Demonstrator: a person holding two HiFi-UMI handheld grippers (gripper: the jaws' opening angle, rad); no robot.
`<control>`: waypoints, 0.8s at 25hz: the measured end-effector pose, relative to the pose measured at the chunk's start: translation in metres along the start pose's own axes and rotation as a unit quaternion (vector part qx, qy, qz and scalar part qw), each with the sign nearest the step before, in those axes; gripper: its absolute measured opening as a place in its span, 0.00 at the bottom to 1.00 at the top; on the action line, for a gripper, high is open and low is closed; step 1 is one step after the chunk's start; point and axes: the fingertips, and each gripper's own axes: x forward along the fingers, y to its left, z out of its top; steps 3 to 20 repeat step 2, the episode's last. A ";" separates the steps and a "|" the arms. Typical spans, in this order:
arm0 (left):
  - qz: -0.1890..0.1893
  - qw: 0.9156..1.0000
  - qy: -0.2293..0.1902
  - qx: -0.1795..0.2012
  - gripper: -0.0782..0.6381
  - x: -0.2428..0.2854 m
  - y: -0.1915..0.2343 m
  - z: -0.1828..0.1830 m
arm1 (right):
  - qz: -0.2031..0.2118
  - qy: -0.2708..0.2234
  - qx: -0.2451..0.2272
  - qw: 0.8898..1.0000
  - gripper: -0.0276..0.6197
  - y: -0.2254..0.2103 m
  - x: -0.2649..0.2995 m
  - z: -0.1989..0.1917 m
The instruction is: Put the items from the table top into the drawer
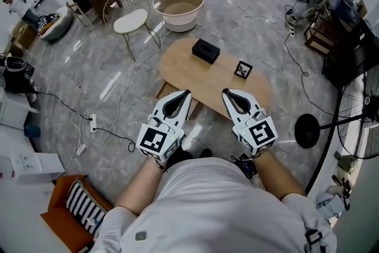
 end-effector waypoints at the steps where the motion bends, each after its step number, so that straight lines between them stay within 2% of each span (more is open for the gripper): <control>1: 0.000 1.000 0.001 0.000 0.12 -0.001 -0.001 -0.001 | 0.000 -0.001 0.000 1.000 0.09 0.001 -0.001 0.000; 20: -0.001 1.000 0.001 0.000 0.12 -0.002 -0.002 -0.001 | 0.000 -0.001 0.001 1.000 0.09 0.002 -0.002 -0.001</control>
